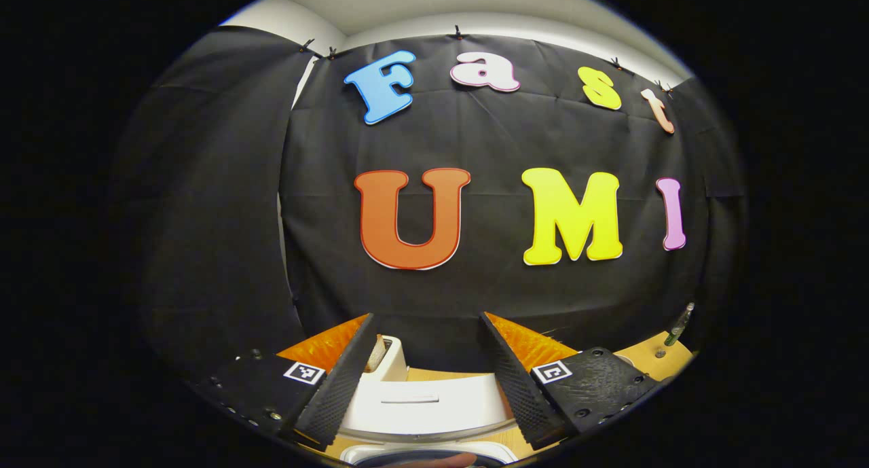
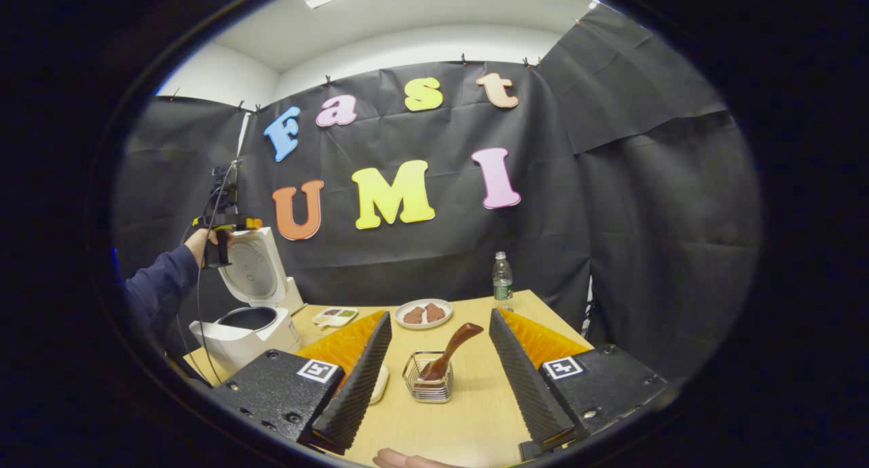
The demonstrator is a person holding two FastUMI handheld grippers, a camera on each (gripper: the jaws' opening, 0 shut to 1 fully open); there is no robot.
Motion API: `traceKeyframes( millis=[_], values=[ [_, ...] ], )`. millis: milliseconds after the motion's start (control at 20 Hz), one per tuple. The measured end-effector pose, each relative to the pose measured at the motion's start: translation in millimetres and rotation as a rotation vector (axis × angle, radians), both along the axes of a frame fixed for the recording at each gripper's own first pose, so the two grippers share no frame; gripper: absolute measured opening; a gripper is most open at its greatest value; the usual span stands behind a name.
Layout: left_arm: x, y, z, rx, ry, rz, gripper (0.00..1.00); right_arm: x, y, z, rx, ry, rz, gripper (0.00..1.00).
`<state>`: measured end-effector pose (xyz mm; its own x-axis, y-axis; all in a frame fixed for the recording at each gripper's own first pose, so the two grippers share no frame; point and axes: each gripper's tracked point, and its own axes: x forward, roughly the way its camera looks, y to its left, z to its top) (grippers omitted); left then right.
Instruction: Close the left gripper, press the button to open the rice cooker; take a wooden spoon from the chopstick holder with the right hand, scoop a spoonful of rice and pour it into the rice cooker, then put the wooden spoon back into the chopstick holder.
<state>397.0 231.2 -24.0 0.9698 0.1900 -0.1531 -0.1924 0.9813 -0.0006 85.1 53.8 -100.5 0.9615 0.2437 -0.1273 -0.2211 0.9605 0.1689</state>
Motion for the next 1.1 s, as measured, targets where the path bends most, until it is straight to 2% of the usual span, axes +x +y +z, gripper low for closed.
traceKeyframes(
  millis=[50,100,150,400,650,750,900,1100],
  values=[
    [-5,1,0,-0.002,-0.001,0.005,0.96,-4,-2,1,0.004,-0.006,-0.002,0.94],
    [-10,0,-1,-0.007,0.002,0.007,0.90,-6,-6,2,0.008,-0.013,-0.008,0.94],
    [-15,-3,-2,-0.005,0.003,0.007,0.96,-10,-10,1,0.010,-0.015,-0.016,0.94],
    [-45,-12,-8,-0.010,0.026,0.009,0.96,-31,-19,-10,0.061,0.009,-0.034,0.94],
    [-82,-25,-21,-0.013,0.030,-0.005,0.96,-58,-4,-15,0.110,0.008,-0.005,0.94],
    [-96,-30,-30,-0.020,0.045,-0.014,0.97,-77,16,-22,0.130,0.020,0.043,0.94],
    [-118,-43,-60,-0.035,0.127,-0.034,0.97,-92,29,-30,0.134,0.047,0.079,0.94],
    [-151,-46,-89,0.027,0.215,-0.016,0.97,-113,43,-28,0.085,0.037,0.096,0.94]
  ],
)
